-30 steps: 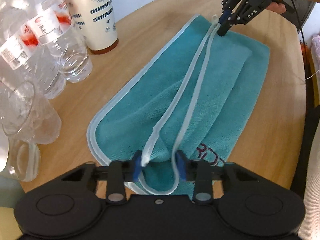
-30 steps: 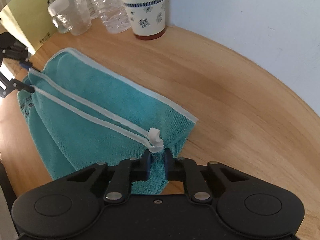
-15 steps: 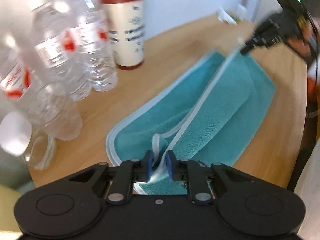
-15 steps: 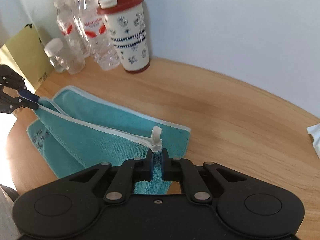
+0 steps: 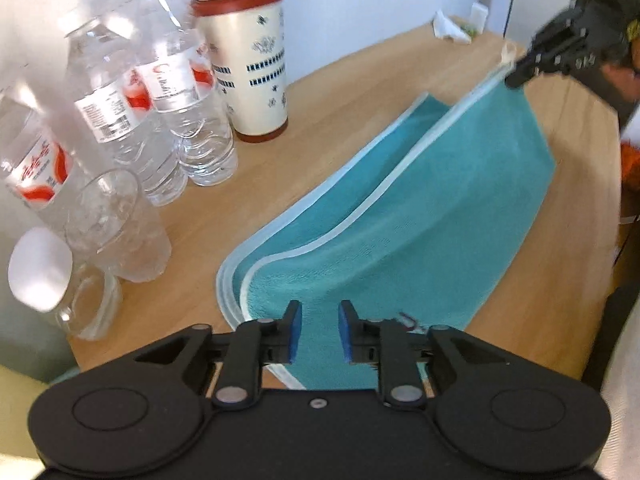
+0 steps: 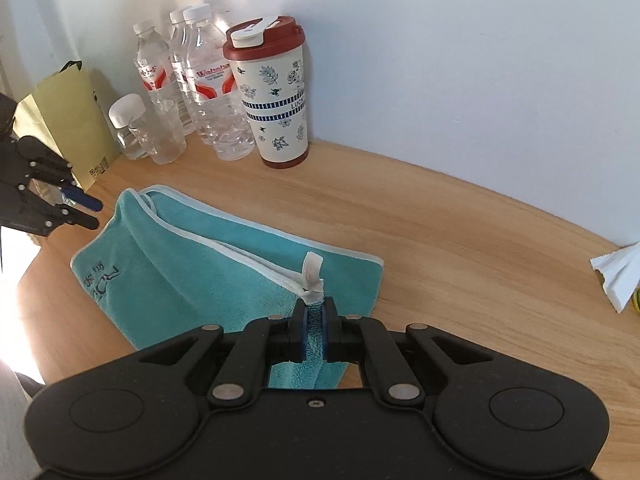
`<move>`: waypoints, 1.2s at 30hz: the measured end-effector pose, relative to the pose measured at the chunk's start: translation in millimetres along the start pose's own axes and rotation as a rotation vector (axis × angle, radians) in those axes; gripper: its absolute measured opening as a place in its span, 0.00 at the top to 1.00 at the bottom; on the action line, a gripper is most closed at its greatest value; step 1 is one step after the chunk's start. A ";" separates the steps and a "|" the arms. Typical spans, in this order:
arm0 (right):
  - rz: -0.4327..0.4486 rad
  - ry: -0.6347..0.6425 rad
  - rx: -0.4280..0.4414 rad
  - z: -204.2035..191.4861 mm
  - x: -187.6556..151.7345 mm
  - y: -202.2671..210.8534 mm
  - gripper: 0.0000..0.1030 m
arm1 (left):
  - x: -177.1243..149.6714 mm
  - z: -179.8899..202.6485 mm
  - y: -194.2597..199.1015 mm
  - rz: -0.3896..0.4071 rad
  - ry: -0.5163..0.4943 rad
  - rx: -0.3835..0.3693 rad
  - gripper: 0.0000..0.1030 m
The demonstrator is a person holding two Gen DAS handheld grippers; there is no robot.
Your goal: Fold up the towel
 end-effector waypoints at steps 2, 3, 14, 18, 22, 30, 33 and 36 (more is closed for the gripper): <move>-0.002 0.006 0.005 -1.1 0.9 -0.6 0.94 | 4.2 -7.0 -7.9 0.010 0.012 0.009 0.58; -0.003 0.009 0.007 -1.6 1.3 -0.9 0.94 | 5.3 -9.0 -9.9 0.012 0.020 0.006 0.58; -0.035 -0.010 0.007 -2.3 -5.6 -2.1 0.94 | 21.1 -28.3 -55.7 -0.061 0.029 -0.041 0.56; -0.043 -0.025 0.004 -1.1 -5.2 -5.0 0.94 | 23.2 -21.0 -58.4 -0.047 0.005 -0.058 0.63; -0.044 -0.034 -0.001 -0.4 -4.2 -7.6 0.94 | 23.6 -16.6 -57.4 -0.035 -0.006 -0.064 0.83; 0.029 -0.062 -0.013 -3.3 -6.7 15.3 0.94 | 20.7 -9.4 -23.7 0.041 -0.022 -0.014 0.88; 0.047 -0.059 -0.008 -9.5 -10.2 26.7 0.94 | 15.1 -4.3 -2.8 0.075 -0.013 -0.005 0.89; 0.065 -0.055 -0.002 -15.6 -13.7 38.1 0.94 | 9.5 -1.5 9.3 0.083 -0.001 0.006 0.89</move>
Point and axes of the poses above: each gripper's, at about its wrist camera, not at the fingertips, and y roughly against the way its jaws point, z to its right, x to its top, the point moved 2 cm from there along -y, roughly the way its jaws point, and after that the axes turned 5 degrees about -z, right-handed, at the moved point
